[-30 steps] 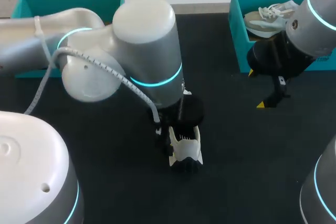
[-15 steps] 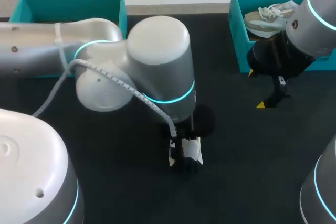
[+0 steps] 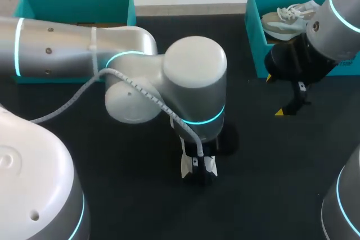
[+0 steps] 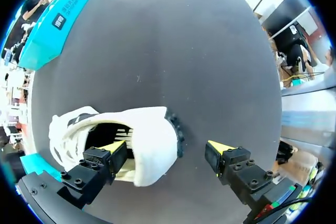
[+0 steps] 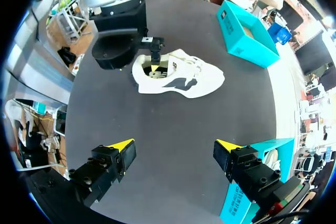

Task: Take the shoe out of the shoebox, open the shoe tongue, remove and reinsert the insole, then place the shoe into the shoebox

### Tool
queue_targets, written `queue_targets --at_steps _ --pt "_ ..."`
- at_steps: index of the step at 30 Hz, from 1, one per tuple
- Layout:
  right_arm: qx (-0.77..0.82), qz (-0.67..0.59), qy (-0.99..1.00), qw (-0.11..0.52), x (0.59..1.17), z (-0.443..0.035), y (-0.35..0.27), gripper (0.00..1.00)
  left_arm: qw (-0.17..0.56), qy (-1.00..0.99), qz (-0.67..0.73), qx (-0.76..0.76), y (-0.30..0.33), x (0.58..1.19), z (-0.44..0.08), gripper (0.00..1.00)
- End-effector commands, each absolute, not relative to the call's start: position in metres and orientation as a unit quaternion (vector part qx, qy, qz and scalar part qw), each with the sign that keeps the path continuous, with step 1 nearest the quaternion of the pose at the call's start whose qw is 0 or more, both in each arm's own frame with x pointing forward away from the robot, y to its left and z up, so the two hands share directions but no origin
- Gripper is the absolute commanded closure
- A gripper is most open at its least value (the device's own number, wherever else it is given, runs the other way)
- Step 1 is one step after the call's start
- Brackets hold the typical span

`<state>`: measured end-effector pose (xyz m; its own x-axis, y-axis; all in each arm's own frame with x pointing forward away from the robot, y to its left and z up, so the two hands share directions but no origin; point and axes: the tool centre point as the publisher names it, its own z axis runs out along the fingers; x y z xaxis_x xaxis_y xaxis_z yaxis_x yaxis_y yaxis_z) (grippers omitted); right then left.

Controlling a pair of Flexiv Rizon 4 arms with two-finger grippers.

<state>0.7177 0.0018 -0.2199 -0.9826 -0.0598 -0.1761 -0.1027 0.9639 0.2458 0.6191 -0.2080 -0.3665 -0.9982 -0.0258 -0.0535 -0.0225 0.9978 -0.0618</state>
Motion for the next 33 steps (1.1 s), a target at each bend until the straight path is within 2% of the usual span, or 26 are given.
queue_targets --at_steps 1,4,7,9,11,12,13,15,17,19,20,21,22,28,33 --pt "-0.041 0.127 0.987 0.085 0.717 -0.221 0.002 0.0 0.026 0.999 -0.019 -0.015 -0.214 0.618 -0.379 0.05" --pt "-0.041 0.127 0.987 0.085 0.717 -0.221 0.002 0.0 0.025 0.999 -0.011 -0.019 -0.213 0.618 -0.386 0.06" --pt "-0.041 0.127 0.987 0.085 0.717 -0.221 0.002 0.0 0.022 1.0 -0.004 -0.021 -0.213 0.618 -0.391 0.13" --pt "-0.041 0.127 0.987 0.085 0.717 -0.221 0.002 0.0 0.023 0.999 0.002 -0.022 -0.215 0.618 -0.395 0.29" --pt "-0.041 0.127 0.987 0.085 0.717 -0.221 0.002 0.0 0.022 0.999 0.008 -0.026 -0.214 0.617 -0.398 0.4" --pt "-0.041 0.127 0.987 0.085 0.717 -0.221 0.002 0.0 0.02 0.999 0.01 -0.029 -0.214 0.617 -0.399 0.51" --pt "-0.041 0.127 0.987 0.085 0.717 -0.221 0.002 0.0 0.019 0.999 0.01 -0.028 -0.214 0.617 -0.4 0.53" --pt "-0.041 0.127 0.987 0.085 0.717 -0.221 0.002 0.0 0.016 0.999 0.011 -0.03 -0.212 0.617 -0.401 0.65" --pt "-0.041 0.127 0.987 0.085 0.717 -0.221 0.002 0.0 0.013 0.999 0.011 -0.031 -0.212 0.616 -0.401 0.67" --pt "-0.041 0.127 0.987 0.085 0.717 -0.221 0.002 0.0 0.008 0.999 0.011 -0.032 -0.21 0.615 -0.401 0.75" --pt "-0.041 0.127 0.987 0.085 0.717 -0.221 0.002 0.0 0.003 0.999 0.014 -0.035 -0.21 0.614 -0.401 0.8" --pt "-0.041 0.127 0.987 0.085 0.717 -0.221 0.002 0.0 -0.008 0.999 0.01 -0.037 -0.208 0.614 -0.401 0.96" --pt "-0.041 0.127 0.987 0.085 0.717 -0.221 0.002 0.0 -0.012 0.999 0.011 -0.038 -0.208 0.614 -0.401 1.0" --pt "-0.041 0.127 0.987 0.085 0.717 -0.221 0.002 0.0 -0.048 0.998 0.007 -0.042 -0.202 0.609 -0.393 1.0" --pt "-0.041 0.127 0.987 0.085 0.717 -0.221 0.002 0.0 -0.073 0.997 0.002 -0.025 -0.191 0.603 -0.359 1.0"
